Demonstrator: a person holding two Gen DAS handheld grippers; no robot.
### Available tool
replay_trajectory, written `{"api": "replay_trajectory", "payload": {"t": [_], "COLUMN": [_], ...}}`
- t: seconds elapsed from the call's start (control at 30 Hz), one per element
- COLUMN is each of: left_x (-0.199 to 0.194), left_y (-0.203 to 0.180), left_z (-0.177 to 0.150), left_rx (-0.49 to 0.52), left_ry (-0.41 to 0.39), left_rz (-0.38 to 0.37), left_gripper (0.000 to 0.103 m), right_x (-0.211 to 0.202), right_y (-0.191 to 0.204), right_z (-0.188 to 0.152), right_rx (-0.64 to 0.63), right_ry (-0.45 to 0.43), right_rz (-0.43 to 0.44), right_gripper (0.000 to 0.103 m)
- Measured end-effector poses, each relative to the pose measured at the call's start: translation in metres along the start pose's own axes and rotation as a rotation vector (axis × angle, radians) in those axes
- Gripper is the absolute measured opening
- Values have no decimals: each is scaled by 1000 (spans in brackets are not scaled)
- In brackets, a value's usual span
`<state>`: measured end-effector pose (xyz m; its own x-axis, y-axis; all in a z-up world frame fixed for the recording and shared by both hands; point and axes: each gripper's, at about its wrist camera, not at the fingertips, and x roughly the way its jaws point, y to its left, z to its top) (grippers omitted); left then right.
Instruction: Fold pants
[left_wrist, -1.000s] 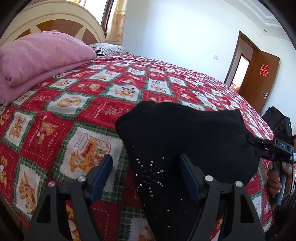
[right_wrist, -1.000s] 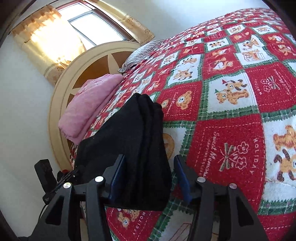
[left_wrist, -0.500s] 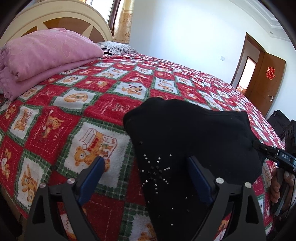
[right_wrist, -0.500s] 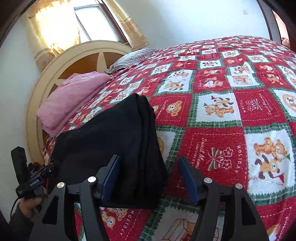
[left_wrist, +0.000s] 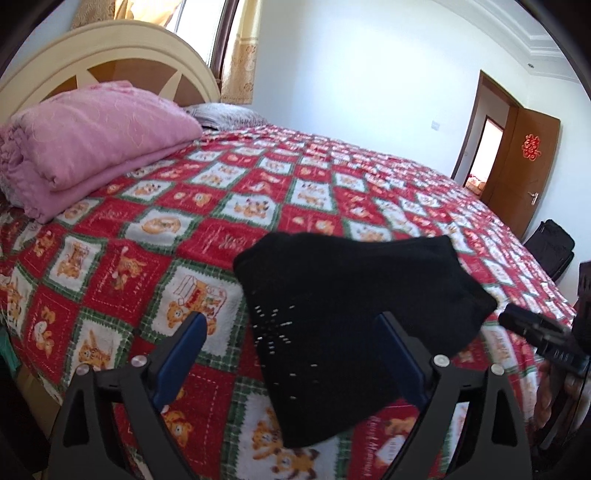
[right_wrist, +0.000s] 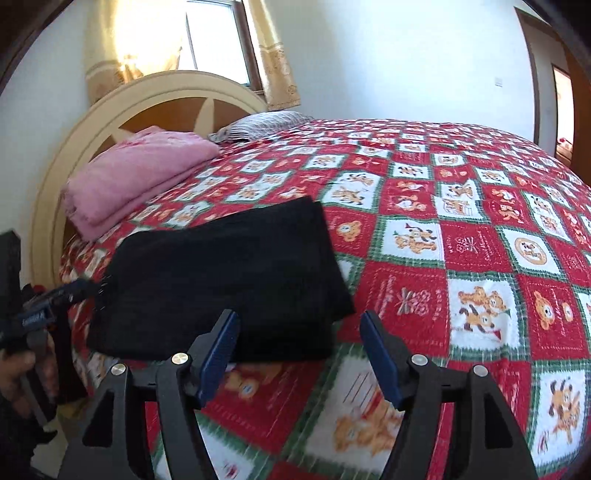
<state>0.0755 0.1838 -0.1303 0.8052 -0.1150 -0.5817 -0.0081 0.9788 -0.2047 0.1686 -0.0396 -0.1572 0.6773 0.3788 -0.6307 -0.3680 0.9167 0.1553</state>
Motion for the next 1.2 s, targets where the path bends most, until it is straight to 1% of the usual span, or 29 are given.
{"api": "replay_trajectory", "payload": {"t": [0.07,0.23,0.33,0.47,0.57,0.77,1.0,1.2], "left_x": [-15,-45,-55,-65,-71,-79,-85,-87], "left_y": [-9,-29,-38,-47,-51,-55,-51,-52], "left_z": [5,14,15,15,15,17,18,19], "left_rx": [11,38,54,76,86,94,78,87], "left_ry": [-30,-93,-106,-114,-119,-133,-149,-152], "left_rz": [-2,-2,-2,21,30,33,37,42], "left_gripper": [94,99,99,99,99,99,99,99], "right_x": [-16,-53,-72,-93,-106,-127,-135,-141], "right_y": [7,12,12,10,11,14,21,28], "right_z": [-4,-10,-11,-10,-2,6,8,8], "right_rx": [-15,-28,-31,-26,-25,-27,-46,-74], "right_ry": [-4,-33,-62,-104,-141,-197,-214,-232], "right_rz": [8,15,3,0,3,13,7,5], "right_gripper": [69,70,70,71,71,73,74,74]}}
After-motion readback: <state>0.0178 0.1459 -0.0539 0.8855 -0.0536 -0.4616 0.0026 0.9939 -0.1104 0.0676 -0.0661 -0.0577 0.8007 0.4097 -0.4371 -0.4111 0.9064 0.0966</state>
